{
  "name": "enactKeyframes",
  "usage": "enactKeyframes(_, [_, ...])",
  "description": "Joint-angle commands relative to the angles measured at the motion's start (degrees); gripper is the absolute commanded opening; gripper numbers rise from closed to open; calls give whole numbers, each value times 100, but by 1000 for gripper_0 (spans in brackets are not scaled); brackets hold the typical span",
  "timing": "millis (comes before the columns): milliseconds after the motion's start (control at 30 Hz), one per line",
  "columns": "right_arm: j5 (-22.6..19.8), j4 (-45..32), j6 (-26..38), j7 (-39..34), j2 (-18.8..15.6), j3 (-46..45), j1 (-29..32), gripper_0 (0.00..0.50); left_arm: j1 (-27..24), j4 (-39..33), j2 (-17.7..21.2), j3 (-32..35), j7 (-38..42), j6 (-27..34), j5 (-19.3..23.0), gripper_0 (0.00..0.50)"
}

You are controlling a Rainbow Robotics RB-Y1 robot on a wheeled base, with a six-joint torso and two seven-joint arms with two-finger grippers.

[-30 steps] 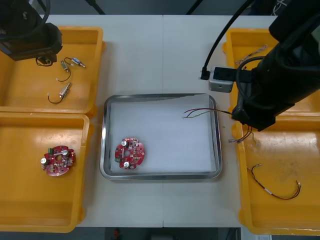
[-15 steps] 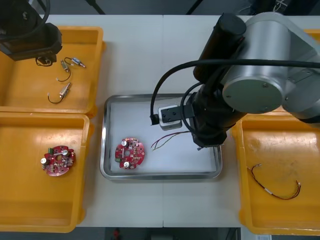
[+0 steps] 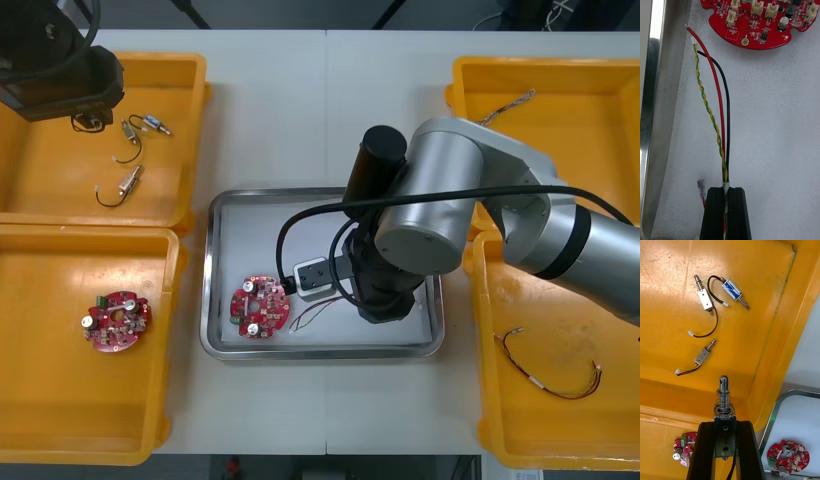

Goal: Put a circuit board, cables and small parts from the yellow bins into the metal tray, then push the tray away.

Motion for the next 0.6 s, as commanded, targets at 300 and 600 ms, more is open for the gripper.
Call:
enactKeyframes(300, [140,375,-492,86,328,524,-210,90,14,-92,212,137,248,44,-51,0])
enactKeyframes(600, [87,278,-554,16,135,454,-210,500,14,-92,212,137,248,44,-51,0])
